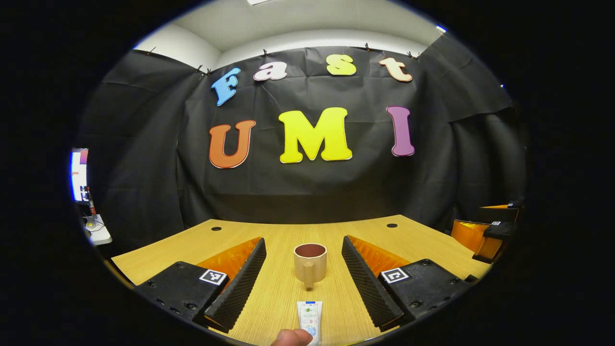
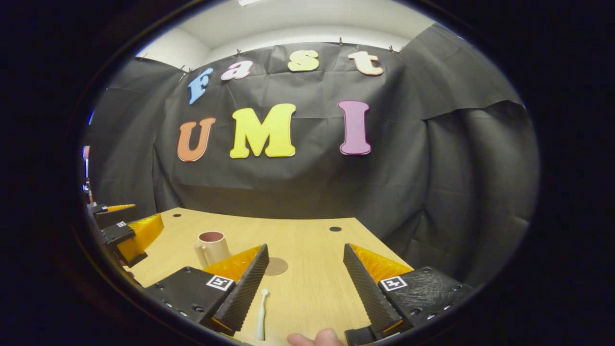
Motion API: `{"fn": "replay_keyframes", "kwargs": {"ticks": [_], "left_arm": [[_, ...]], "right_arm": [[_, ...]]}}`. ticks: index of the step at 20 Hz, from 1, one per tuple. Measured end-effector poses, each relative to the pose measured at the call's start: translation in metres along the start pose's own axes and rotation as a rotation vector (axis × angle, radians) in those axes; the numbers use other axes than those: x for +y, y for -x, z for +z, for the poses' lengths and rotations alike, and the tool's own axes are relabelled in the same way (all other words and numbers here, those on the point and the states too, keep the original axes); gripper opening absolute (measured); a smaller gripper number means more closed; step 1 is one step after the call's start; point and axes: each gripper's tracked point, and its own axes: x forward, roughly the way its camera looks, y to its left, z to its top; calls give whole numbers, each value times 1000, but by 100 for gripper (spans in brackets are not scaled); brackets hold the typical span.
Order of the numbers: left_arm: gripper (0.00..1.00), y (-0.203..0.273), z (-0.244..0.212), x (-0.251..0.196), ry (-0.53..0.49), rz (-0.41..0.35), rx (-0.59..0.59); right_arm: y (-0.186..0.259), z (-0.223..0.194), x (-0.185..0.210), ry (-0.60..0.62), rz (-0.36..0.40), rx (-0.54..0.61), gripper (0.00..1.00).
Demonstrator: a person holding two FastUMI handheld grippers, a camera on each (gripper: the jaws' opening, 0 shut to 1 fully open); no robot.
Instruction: Put the toothbrush and toothpaste on the desktop into the cup, then pick up the cup and place it on the coaster on the desktop.
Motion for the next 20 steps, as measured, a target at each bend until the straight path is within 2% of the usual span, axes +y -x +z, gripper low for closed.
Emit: {"fn": "replay_keyframes", "kwargs": {"ticks": [6,14,20], "left_arm": [[100,2,-12,-2,-12,-5,53],[100,10,-66,-10,-8,-32,249],[100,16,-125,-20,27,-72,469]], "right_arm": [[-1,-3,1,0,7,10,94],[-5,-22,0,1,19,67,94],[-9,-44,-4,11,15,120,94]]}}
